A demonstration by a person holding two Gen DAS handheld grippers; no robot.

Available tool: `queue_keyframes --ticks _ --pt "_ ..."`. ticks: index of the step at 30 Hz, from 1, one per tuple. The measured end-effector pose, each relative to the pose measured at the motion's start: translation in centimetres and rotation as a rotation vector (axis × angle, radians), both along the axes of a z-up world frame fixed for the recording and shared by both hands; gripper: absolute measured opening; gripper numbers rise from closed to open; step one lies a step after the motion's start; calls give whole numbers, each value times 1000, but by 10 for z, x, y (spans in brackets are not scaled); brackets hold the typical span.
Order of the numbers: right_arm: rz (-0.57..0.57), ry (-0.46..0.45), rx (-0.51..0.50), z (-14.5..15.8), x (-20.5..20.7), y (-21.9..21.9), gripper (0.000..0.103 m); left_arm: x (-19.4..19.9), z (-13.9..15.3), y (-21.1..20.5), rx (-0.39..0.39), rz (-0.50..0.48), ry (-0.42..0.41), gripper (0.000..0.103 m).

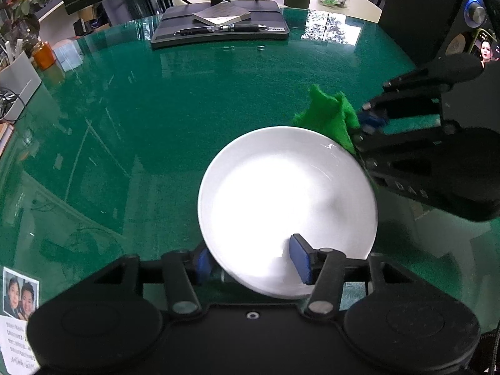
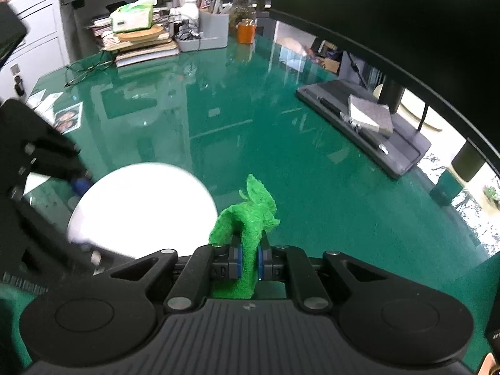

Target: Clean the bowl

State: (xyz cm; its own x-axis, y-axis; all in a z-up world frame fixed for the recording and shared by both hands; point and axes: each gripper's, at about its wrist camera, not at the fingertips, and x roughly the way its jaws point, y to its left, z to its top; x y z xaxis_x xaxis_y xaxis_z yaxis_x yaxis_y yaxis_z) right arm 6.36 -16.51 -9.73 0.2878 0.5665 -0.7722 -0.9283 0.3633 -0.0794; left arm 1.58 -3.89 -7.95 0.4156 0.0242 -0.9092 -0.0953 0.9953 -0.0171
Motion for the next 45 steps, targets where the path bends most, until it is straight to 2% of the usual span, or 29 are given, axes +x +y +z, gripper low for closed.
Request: queue_keyframes --ticks 3,7,14,17,24,27,30,36,41,45 --pt "0 0 -7 -2 1 4 10 0 0 0 -5 4 3 52" --pt "-21 25 32 1 8 15 10 0 0 1 -6 -1 6 53" --pt "-15 72 34 -4 9 0 10 -1 -1 1 -12 -2 0 53" --pt "-32 85 44 -3 15 7 10 -2 -1 1 -13 6 -2 53" --pt "-79 167 105 -2 26 14 9 -1 -2 2 -20 3 0 52" --pt "-91 206 88 -5 24 -2 8 -1 -2 6 -42 -8 3 52" --pt "-55 233 48 -12 16 -16 9 0 -3 8 -52 -21 8 52" --pt "-118 260 106 -7 31 1 9 2 -4 7 -47 -31 13 56" --pt "-179 375 158 -7 43 2 9 2 -5 8 -54 -30 11 56" --pt "-251 551 214 -13 60 -6 9 0 -5 9 -64 -27 5 57"
